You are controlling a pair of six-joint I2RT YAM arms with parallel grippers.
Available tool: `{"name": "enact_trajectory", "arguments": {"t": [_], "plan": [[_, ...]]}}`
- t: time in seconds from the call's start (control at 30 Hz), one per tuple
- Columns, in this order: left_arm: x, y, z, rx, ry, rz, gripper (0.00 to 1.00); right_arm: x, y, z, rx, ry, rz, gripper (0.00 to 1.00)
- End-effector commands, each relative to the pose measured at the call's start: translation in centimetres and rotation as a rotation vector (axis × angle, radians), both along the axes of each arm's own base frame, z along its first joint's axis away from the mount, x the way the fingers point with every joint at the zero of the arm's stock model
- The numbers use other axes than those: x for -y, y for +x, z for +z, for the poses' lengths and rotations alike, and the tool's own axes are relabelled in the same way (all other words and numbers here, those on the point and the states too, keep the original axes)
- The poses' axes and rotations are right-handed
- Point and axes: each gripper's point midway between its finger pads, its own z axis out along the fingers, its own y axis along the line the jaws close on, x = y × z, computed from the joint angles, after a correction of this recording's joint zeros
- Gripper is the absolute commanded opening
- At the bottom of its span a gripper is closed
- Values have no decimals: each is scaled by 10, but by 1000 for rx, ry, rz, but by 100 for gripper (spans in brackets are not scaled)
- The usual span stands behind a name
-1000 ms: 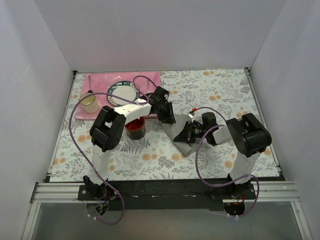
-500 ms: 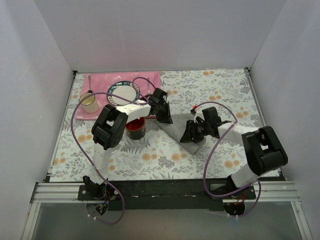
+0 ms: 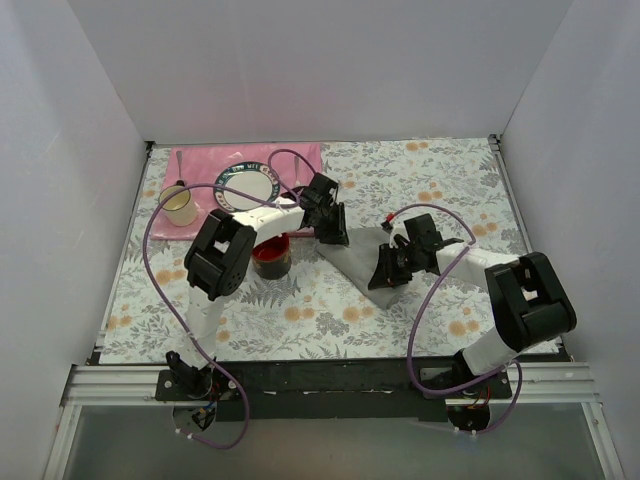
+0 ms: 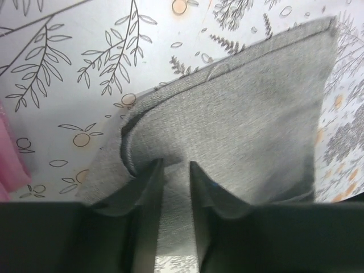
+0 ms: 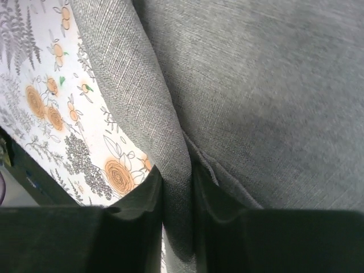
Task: Fold the napkin, place the utensils inside, and roll it up
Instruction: Roll the napkin with the utensil
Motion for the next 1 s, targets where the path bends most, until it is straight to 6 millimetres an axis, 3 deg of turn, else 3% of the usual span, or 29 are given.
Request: {"name": "enact_trajectory", "arguments": {"t": [0.0, 0.1, 0.13, 0.2, 0.23, 0.27, 0.43, 0.6, 0.7, 0.87, 0.93, 0.97], "plan": [[-5, 11, 66, 148, 48, 13, 40, 19, -12, -39, -111, -114, -34, 18], [5, 0, 103, 211, 12, 0, 50, 22, -14, -46, -123, -131, -56, 15], [8, -5, 107, 209, 3, -12, 50, 24, -18, -49, -135, -131, -64, 14], [12, -17, 115, 197, -37, -28, 43, 27, -18, -50, -138, -118, -83, 14], [13, -21, 114, 184, -57, -28, 34, 29, -21, -52, -149, -122, -89, 14], [14, -33, 105, 141, -79, -54, 32, 30, -21, -53, -149, -124, -94, 14], [31, -50, 82, 57, -177, -100, 18, 28, -24, -51, -152, -99, -97, 17], [41, -42, 57, 46, -176, -108, 15, 30, -25, -48, -143, -110, -93, 19], [43, -37, 29, 30, -153, -108, 14, 31, -21, -41, -118, -115, -88, 22], [33, -35, -22, -21, -78, -84, 10, 44, -14, -23, -44, -218, -65, 41], [30, -37, -29, -35, -67, -80, 9, 46, 1, -9, 19, -269, -45, 48], [29, -39, -32, -45, -64, -80, 9, 45, -2, -3, 25, -294, -26, 49]]}}
